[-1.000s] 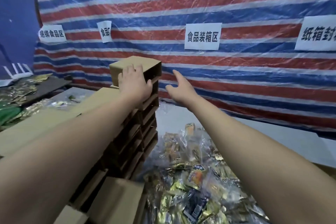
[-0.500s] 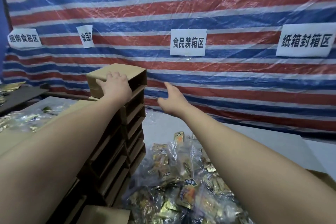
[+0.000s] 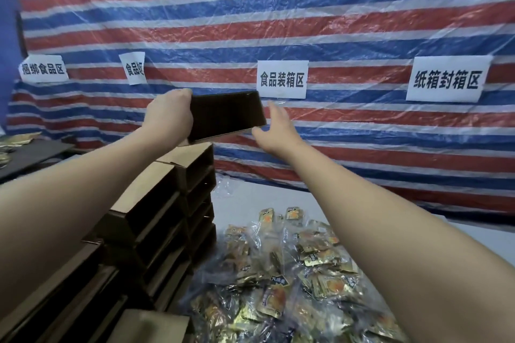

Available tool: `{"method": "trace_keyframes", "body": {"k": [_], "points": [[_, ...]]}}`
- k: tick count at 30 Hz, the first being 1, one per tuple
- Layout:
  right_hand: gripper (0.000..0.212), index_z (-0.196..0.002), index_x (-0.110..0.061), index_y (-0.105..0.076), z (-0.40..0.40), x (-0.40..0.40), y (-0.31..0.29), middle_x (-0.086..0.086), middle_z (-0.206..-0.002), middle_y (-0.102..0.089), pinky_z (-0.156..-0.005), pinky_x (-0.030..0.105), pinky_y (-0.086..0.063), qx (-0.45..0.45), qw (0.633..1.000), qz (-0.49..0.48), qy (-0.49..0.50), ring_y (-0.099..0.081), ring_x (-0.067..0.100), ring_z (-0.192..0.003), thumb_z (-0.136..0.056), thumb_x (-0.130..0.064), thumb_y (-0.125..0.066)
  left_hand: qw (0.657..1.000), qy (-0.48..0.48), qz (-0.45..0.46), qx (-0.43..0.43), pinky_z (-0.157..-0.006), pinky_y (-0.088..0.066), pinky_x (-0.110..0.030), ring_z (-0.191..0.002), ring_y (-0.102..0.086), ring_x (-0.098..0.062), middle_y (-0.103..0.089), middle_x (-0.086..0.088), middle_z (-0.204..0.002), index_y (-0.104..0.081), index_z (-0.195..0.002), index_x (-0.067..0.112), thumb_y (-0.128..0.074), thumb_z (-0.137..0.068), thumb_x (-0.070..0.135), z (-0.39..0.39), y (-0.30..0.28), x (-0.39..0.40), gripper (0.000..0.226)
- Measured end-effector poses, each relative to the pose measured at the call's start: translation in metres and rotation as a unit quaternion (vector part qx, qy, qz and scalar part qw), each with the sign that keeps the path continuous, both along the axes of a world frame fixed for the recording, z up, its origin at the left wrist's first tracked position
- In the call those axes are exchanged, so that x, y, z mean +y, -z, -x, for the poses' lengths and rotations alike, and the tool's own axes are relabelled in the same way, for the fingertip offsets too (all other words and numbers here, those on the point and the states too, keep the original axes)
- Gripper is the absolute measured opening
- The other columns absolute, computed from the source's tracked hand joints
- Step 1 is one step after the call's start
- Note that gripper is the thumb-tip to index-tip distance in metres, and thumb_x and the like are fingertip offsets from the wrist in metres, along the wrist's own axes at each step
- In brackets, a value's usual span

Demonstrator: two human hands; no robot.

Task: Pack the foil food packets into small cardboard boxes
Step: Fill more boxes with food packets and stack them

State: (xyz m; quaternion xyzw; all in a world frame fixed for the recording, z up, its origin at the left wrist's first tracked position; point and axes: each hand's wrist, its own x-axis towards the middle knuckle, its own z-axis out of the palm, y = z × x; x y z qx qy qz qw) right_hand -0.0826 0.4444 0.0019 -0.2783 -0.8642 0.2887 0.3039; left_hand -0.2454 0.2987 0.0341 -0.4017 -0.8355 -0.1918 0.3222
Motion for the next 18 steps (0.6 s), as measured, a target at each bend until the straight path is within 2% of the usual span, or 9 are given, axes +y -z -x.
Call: {"method": "trace_keyframes", "body": {"k": [2, 4, 7, 9, 11, 13, 15, 16, 18], "points": [[0.078, -0.157, -0.013, -0.017, -0.017, 0.006, -0.016, 0.011, -0.161, -0.022, -0.118, 0.039, -0.023, 0.028, 0.998, -0.027, 0.044, -0.025, 0.029, -0.147, -0.095, -0.035, -0.059, 0.999, 0.047, -0.02, -0.015, -0.071, -0.056, -0.042, -0.088, -0.064, -0.032, -0.066, -0.012, -0.101, -0.06, -0.108, 0.013, -0.047, -0.095, 0.007, -0.023, -0.013, 0.001, 0.02], [0.079, -0.157, -0.015, -0.017, -0.038, 0.015, -0.03, 0.01, -0.16, -0.023, -0.117, 0.039, -0.027, 0.037, 0.995, -0.031, 0.083, -0.03, 0.03, -0.145, -0.094, -0.035, -0.06, 0.994, 0.099, -0.026, -0.05, -0.07, -0.058, -0.045, -0.088, -0.063, -0.034, -0.066, -0.014, -0.101, -0.061, -0.109, 0.011, -0.041, -0.096, 0.008, -0.049, -0.022, 0.004, 0.024], [0.075, -0.156, -0.02, -0.023, -0.08, 0.029, -0.041, 0.01, -0.155, -0.032, -0.106, 0.04, -0.04, -0.017, 0.992, -0.029, 0.12, -0.041, 0.033, -0.136, -0.091, -0.026, -0.061, 0.979, 0.16, -0.027, -0.125, -0.074, -0.052, -0.038, -0.091, -0.061, -0.03, -0.064, -0.012, -0.1, -0.062, -0.102, 0.013, -0.041, -0.098, 0.009, -0.088, -0.02, 0.012, 0.022], [0.067, -0.152, -0.018, -0.032, -0.115, 0.034, -0.039, 0.011, -0.15, -0.04, -0.096, 0.037, -0.043, -0.058, 0.989, -0.04, 0.132, -0.046, 0.032, -0.131, -0.091, -0.022, -0.059, 0.965, 0.199, -0.013, -0.169, -0.084, -0.051, -0.036, -0.099, -0.06, -0.028, -0.065, -0.01, -0.108, -0.064, -0.112, 0.013, -0.042, -0.1, 0.011, -0.114, -0.01, 0.02, 0.025], [0.056, -0.147, -0.017, -0.041, -0.152, 0.035, -0.031, 0.012, -0.146, -0.047, -0.094, 0.034, -0.043, -0.092, 0.986, -0.039, 0.133, -0.048, 0.032, -0.129, -0.093, -0.019, -0.056, 0.949, 0.237, 0.002, -0.207, -0.089, -0.046, -0.031, -0.104, -0.058, -0.026, -0.064, -0.008, -0.115, -0.064, -0.118, 0.013, -0.042, -0.101, 0.013, -0.139, 0.006, 0.028, 0.027], [0.034, -0.129, -0.019, -0.055, -0.185, 0.035, -0.017, 0.012, -0.13, -0.057, -0.087, 0.033, -0.047, -0.121, 0.984, -0.04, 0.126, -0.055, 0.032, -0.119, -0.096, -0.016, -0.052, 0.936, 0.256, 0.01, -0.24, -0.082, -0.044, -0.03, -0.098, -0.056, -0.022, -0.063, -0.005, -0.108, -0.064, -0.115, 0.013, -0.043, -0.102, 0.014, -0.16, 0.027, 0.035, 0.025], [0.009, -0.095, -0.025, -0.056, -0.212, 0.031, 0.0, 0.005, -0.1, -0.061, -0.066, 0.029, -0.043, -0.15, 0.979, -0.053, 0.131, -0.06, 0.023, -0.089, -0.097, -0.017, -0.051, 0.928, 0.264, 0.017, -0.263, -0.08, -0.039, -0.027, -0.096, -0.053, -0.017, -0.06, 0.0, -0.105, -0.065, -0.115, 0.015, -0.044, -0.102, 0.015, -0.178, 0.049, 0.037, 0.024], [0.014, -0.086, -0.027, -0.052, -0.223, 0.026, 0.009, 0.001, -0.091, -0.058, -0.06, 0.027, -0.041, -0.157, 0.976, -0.056, 0.14, -0.057, 0.018, -0.079, -0.098, -0.019, -0.052, 0.924, 0.272, 0.019, -0.27, -0.081, -0.037, -0.026, -0.098, -0.052, -0.015, -0.058, 0.003, -0.105, -0.065, -0.114, 0.016, -0.045, -0.102, 0.015, -0.185, 0.06, 0.038, 0.024], [0.013, -0.087, -0.026, -0.052, -0.244, 0.017, 0.031, -0.003, -0.086, -0.056, -0.059, 0.029, -0.045, -0.169, 0.972, -0.048, 0.157, -0.056, 0.017, -0.075, -0.1, -0.024, -0.054, 0.916, 0.284, 0.021, -0.283, -0.081, -0.034, -0.024, -0.099, -0.053, -0.014, -0.059, 0.006, -0.102, -0.067, -0.111, 0.015, -0.048, -0.101, 0.015, -0.2, 0.082, 0.036, 0.022]]}}
